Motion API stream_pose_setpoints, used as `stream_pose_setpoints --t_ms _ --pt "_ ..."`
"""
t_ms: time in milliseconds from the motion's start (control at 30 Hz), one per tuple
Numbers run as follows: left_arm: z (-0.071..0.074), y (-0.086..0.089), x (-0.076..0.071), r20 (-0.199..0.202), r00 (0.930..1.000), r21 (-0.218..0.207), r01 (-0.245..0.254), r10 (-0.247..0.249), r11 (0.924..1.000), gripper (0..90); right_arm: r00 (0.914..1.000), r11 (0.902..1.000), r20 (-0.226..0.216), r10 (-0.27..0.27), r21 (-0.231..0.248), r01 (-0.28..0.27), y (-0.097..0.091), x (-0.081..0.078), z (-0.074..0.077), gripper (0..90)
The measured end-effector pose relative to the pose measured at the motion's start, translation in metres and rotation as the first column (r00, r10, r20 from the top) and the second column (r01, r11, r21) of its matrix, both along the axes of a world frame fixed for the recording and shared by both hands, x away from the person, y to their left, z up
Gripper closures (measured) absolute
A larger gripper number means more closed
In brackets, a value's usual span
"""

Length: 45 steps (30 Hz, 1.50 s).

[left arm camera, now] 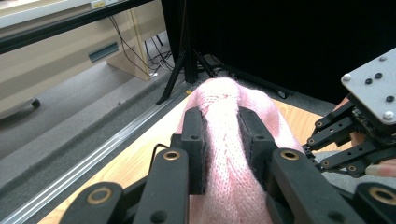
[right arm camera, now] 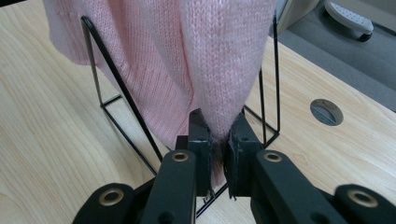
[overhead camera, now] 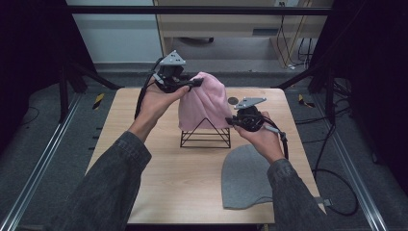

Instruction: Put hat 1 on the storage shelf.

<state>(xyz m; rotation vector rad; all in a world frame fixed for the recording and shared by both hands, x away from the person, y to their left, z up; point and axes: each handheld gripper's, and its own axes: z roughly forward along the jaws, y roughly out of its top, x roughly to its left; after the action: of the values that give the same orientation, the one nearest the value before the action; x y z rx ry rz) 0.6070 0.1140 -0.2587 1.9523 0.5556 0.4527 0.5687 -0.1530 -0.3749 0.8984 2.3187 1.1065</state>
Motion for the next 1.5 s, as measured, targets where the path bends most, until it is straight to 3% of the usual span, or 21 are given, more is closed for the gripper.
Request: stream_pose_setpoints --t_ms 300,1333,1500 --pt "-0.008 -0.004 -0.001 0.003 1.0000 0.025 0.008 -0.008 0.9997 74.4 0.9999 1.0000 -0.016 -0.006 -0.006 0.006 0.000 0.000 -0.011 82.4" --pt "-0.032 -0.001 -0.006 -0.026 0.9994 0.045 0.024 -0.023 0.9987 74.1 0.9982 0.9994 -0.055 -0.026 -0.022 0.025 -0.001 0.004 -0.034 82.3" --pt "-0.036 -0.002 -0.008 -0.030 0.9993 0.033 0.024 -0.023 0.9992 73.8 0.9977 0.9992 -0.059 -0.032 -0.024 0.031 0.000 0.004 -0.038 82.6"
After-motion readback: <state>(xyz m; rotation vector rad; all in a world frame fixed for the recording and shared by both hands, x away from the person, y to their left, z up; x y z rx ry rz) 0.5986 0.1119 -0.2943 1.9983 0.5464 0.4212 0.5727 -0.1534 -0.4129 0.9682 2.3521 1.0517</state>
